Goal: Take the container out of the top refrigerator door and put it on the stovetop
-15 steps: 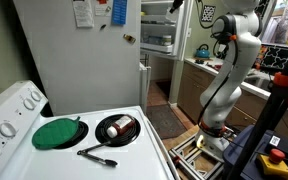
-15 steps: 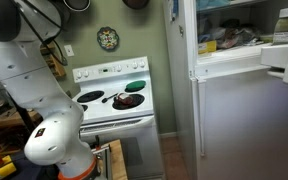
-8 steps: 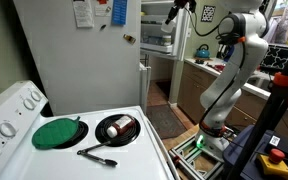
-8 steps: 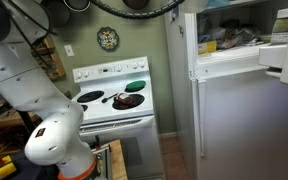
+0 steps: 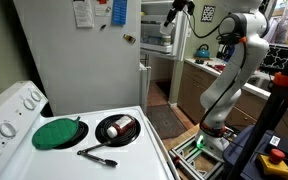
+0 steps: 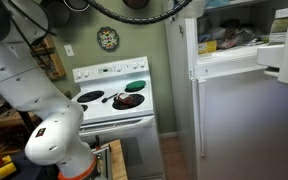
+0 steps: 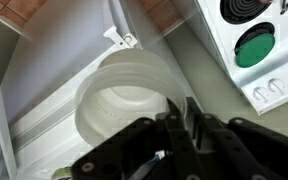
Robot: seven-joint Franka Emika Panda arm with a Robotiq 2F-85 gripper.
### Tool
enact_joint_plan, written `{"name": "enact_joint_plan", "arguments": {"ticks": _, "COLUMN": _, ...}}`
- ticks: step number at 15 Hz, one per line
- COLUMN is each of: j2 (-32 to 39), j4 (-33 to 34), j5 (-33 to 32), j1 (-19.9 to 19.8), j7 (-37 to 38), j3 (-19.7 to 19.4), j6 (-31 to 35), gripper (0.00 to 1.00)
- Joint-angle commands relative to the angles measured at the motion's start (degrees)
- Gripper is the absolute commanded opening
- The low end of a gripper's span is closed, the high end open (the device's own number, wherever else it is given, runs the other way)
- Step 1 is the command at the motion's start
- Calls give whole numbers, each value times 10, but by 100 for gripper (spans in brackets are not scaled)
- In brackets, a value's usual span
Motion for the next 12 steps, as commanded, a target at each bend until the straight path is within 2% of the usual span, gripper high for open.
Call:
{"name": "enact_joint_plan", "arguments": {"ticks": 1, "j2": -7, "j4": -18, "j5": 3, "j1": 15, "j7": -8, "j3": -2, "j6": -6, "gripper": 5}}
{"name": "enact_joint_plan", "arguments": {"ticks": 5, "j2": -98, "j4": -153, "j5": 9, "j1": 46, "j7": -55, "j3": 27, "j6": -55, "gripper": 5}}
{"name": "enact_joint_plan", "arguments": {"ticks": 12, "j2": -179, "j4": -308, "j5": 18, "j1": 101, "j7": -136, "j3": 57, "j6": -164, "gripper": 5}}
